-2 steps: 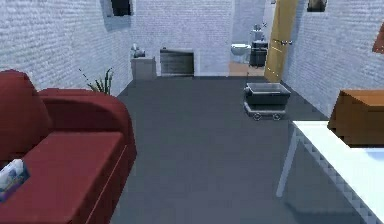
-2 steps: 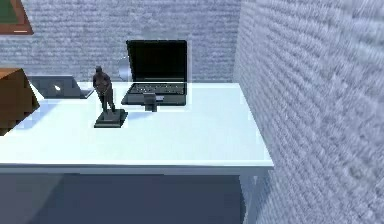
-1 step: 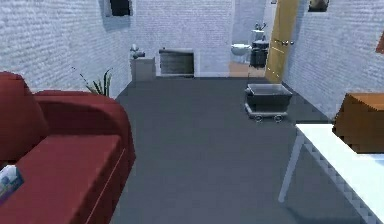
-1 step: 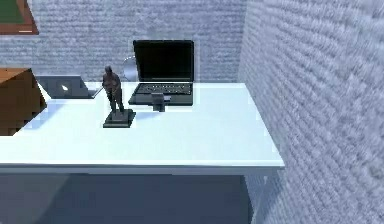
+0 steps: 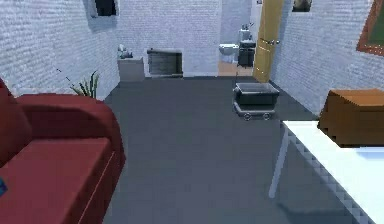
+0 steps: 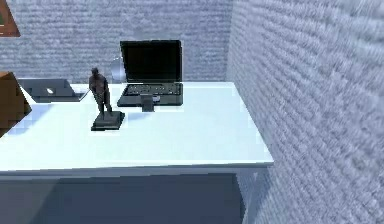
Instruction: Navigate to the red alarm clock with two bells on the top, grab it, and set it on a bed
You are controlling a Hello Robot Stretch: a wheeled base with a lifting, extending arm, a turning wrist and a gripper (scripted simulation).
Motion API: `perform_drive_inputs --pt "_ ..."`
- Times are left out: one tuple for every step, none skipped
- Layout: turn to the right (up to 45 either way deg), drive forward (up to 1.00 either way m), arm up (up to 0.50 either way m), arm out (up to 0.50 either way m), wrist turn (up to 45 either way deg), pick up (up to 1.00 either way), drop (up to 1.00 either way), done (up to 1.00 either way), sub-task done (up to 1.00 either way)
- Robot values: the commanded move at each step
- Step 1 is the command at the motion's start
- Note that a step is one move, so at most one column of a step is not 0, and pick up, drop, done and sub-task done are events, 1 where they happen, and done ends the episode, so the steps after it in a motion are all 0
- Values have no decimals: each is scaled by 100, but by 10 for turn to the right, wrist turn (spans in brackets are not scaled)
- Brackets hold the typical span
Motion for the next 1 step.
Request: perform_drive_inputs --pt "0 100 0 0 0 0 0 0 0"
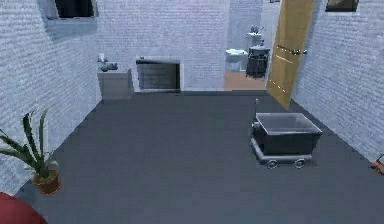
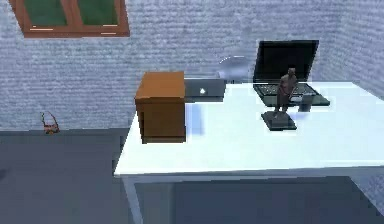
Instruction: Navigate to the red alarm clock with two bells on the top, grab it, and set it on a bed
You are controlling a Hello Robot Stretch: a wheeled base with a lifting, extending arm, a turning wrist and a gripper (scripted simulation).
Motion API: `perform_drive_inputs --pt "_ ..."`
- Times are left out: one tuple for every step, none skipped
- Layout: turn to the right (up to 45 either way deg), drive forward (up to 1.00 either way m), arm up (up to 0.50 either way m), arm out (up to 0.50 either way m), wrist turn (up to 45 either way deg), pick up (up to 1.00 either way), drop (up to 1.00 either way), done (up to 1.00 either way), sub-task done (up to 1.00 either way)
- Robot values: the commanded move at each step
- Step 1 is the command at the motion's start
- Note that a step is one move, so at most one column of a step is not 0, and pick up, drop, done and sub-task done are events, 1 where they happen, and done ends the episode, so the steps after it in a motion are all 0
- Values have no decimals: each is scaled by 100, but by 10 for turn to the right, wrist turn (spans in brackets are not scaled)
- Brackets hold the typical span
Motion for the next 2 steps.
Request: perform_drive_inputs --pt "0 100 0 0 0 0 0 0 0" --pt "0 100 0 0 0 0 0 0 0"
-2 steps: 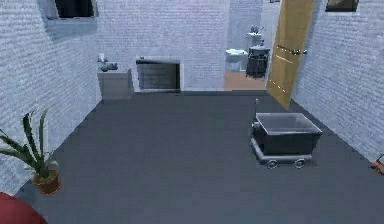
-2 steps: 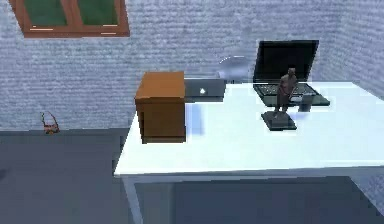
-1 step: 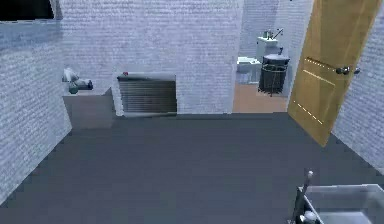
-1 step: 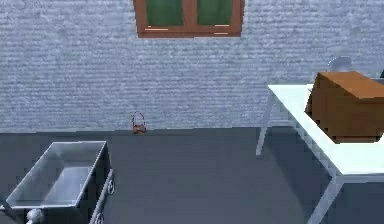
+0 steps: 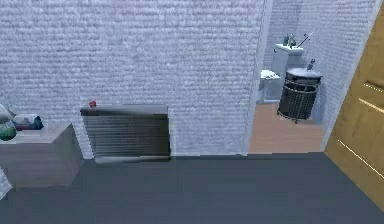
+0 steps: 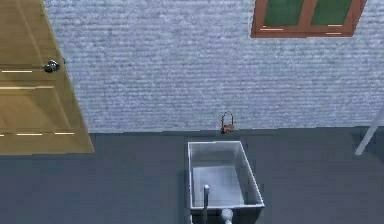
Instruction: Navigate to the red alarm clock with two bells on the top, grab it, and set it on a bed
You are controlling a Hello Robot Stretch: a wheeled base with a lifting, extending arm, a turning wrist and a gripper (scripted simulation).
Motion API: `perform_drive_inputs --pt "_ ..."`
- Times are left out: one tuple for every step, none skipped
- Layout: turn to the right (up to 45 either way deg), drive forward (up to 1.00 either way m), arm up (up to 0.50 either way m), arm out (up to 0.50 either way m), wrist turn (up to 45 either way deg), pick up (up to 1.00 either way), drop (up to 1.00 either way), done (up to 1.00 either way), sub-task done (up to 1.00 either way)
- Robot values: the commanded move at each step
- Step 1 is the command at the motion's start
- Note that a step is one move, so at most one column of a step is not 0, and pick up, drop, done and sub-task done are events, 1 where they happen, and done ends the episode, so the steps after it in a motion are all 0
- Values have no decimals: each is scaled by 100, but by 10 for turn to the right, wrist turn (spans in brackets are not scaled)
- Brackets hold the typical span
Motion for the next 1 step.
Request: perform_drive_inputs --pt "90 0 0 0 0 0 0 0 0"
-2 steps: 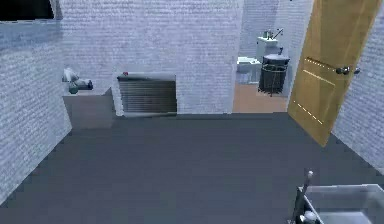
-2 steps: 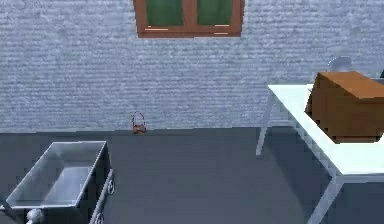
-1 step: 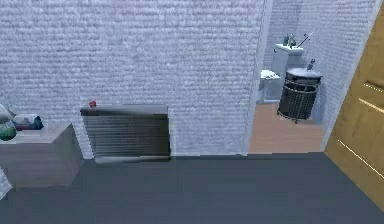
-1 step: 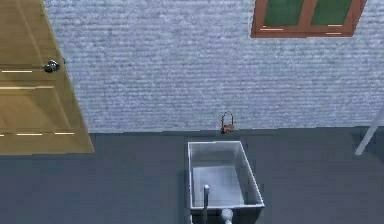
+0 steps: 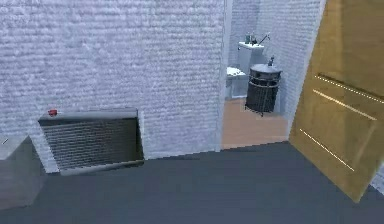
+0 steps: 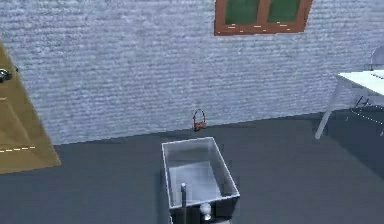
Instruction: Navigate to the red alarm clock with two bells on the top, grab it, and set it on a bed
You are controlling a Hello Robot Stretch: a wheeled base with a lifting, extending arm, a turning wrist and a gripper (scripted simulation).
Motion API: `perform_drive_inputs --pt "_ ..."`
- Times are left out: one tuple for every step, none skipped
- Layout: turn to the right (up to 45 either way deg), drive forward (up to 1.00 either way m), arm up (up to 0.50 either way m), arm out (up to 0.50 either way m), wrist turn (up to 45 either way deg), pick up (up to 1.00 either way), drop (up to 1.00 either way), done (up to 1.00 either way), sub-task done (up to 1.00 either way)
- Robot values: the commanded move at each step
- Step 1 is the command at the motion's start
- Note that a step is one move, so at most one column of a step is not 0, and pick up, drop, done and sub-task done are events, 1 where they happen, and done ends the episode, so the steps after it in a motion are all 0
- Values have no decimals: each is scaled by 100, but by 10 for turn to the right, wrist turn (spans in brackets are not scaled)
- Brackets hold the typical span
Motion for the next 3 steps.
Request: perform_drive_inputs --pt "0 10 0 0 0 0 0 0 0" --pt "240 0 0 0 0 0 0 0 0" --pt "0 100 0 0 0 0 0 0 0"
